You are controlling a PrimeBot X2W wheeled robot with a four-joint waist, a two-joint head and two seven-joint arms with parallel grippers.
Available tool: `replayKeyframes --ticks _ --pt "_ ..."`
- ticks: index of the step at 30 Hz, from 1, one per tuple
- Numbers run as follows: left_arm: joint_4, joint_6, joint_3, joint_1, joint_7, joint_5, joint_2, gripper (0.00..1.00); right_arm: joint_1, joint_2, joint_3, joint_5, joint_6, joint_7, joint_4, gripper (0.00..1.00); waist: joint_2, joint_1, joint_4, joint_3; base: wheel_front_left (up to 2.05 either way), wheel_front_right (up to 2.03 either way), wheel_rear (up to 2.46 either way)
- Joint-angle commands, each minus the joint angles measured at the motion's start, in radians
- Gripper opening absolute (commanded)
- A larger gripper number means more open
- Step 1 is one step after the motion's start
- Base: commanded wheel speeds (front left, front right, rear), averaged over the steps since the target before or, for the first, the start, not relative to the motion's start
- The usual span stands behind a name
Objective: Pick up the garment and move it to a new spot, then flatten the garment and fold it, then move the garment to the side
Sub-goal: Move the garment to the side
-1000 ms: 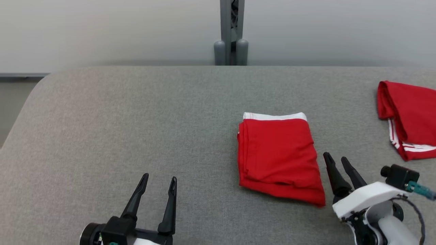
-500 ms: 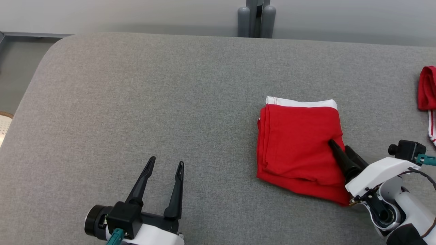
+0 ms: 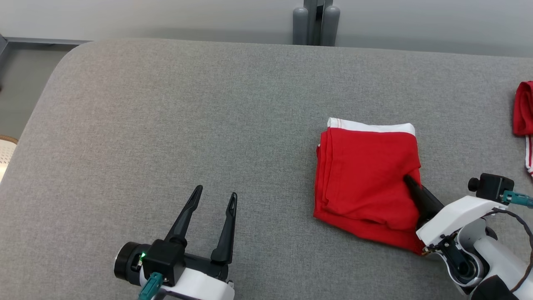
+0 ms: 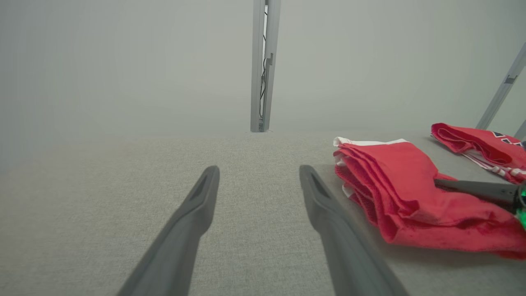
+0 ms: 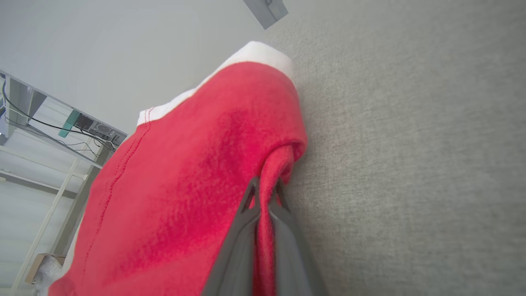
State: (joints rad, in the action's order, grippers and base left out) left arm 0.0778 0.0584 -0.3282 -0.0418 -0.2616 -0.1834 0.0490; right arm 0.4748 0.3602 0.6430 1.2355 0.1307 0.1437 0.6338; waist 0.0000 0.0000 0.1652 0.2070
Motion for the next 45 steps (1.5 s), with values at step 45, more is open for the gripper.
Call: replayKeyframes --ticks 45 --pt "-0.053 -0.088 0.053 -0.108 -0.004 0.098 0.027 1.00 0.124 -0.008 -0.018 -0.292 0.000 0.123 -0.163 0.00 0.0000 0.0000 -0.455 0.161 0.00 0.00 0.00"
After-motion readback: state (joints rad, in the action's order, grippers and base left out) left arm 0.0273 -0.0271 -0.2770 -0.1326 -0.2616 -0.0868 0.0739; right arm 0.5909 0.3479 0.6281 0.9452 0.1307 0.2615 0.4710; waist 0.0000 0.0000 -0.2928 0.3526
